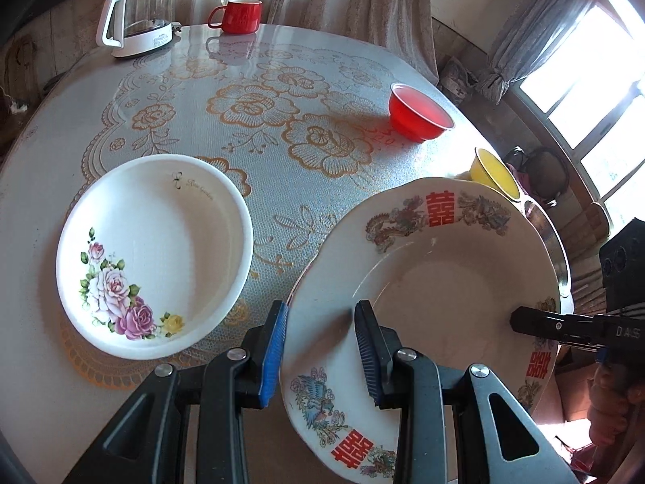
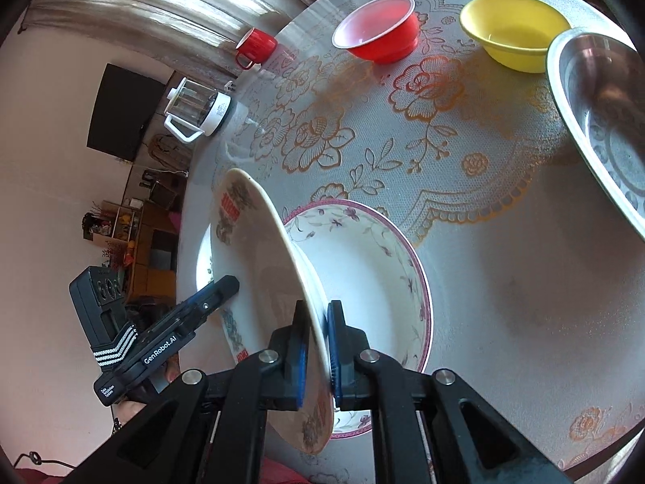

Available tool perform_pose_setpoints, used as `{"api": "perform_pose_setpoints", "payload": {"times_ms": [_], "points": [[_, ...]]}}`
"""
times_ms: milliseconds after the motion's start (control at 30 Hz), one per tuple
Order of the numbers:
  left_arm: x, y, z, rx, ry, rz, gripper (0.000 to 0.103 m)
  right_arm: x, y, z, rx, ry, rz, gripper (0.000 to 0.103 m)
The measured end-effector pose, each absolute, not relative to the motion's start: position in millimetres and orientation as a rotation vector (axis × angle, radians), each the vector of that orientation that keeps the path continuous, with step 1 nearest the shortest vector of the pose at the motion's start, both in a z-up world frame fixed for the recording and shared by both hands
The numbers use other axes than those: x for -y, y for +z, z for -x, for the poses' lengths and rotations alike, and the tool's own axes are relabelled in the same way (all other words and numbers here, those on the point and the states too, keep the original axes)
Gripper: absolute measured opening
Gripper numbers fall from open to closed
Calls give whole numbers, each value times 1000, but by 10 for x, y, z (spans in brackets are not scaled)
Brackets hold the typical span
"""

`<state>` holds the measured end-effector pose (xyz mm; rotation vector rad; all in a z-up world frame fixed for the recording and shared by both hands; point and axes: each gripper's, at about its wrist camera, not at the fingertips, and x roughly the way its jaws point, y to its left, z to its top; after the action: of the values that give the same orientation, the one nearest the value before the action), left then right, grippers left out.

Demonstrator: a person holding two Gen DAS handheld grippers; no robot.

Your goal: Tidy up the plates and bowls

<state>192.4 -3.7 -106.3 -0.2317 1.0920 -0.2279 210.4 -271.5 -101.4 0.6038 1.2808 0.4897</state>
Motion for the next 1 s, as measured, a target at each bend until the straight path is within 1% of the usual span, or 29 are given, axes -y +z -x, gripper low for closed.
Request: {"api": "perform_pose_setpoints", "payload": {"times_ms": [433,600,733,867,1000], "points": [[129,-1173,-1782,-1085,-163,157,34,2800,-1405,-2098,-1342,472,-699,8],[148,-1180,-1787,-1084,-147,147,34,2818,-1418,-2131,-1344,476,-690,8],[242,-1185,-1781,-1076,-120,87,34,2798,-1383,-2182,-1334,476,-651,9],[304,-1196,-1775,-1069,-109,48,39,2733,-1339,-2304,-1330,467,-566,11],[321,-1207,-1777,-1071,-105,44,42,2674,-1325,-2381,-1355,443,-473,18]]}}
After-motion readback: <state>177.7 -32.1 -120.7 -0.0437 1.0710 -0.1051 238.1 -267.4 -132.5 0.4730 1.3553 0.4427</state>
